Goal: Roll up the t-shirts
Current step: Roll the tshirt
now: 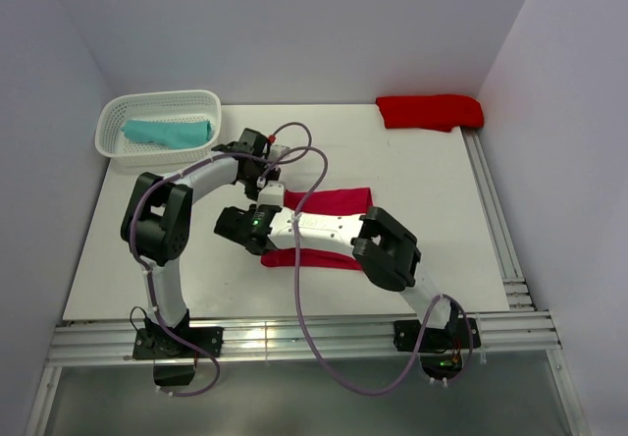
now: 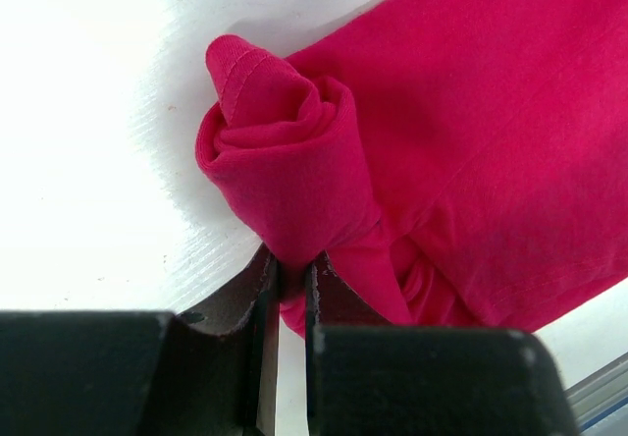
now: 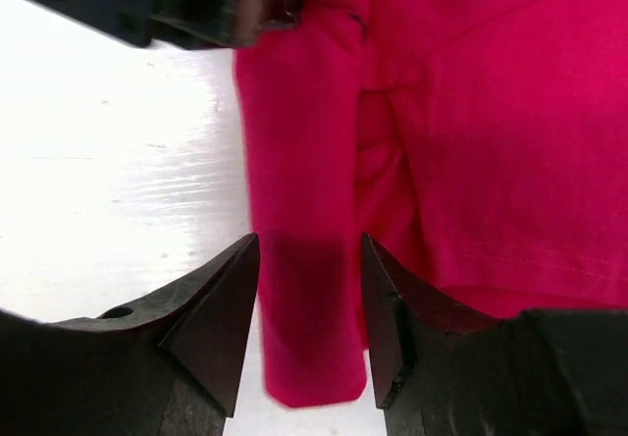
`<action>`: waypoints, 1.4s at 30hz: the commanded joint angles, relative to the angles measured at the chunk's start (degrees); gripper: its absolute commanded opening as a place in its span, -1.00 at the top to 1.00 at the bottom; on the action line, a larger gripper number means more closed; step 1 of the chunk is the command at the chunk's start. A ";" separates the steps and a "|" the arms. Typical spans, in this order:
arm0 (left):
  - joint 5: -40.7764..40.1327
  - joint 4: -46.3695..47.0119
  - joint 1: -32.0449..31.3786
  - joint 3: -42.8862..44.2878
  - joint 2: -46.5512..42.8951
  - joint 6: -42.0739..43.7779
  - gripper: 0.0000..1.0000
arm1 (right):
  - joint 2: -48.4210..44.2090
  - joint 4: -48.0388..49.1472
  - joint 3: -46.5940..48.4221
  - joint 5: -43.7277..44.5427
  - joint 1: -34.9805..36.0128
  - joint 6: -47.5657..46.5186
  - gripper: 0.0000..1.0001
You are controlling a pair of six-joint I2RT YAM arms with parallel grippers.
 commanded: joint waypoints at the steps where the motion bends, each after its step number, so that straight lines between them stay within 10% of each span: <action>1: -2.27 -1.92 -0.31 1.86 0.23 0.68 0.89 | 1.31 -3.43 5.83 5.00 1.38 -0.58 -0.06; 18: -2.62 -2.89 -0.58 3.53 1.99 0.85 0.85 | 9.41 -10.20 9.99 2.72 1.99 2.76 -0.09; 33: -0.34 -7.19 -0.40 11.43 4.71 0.68 0.04 | 11.44 -10.56 5.86 -2.82 1.82 4.25 0.17; 42: 9.83 -9.92 3.29 17.41 3.31 1.47 -0.46 | -10.50 26.76 -26.78 -10.02 -0.64 2.67 0.38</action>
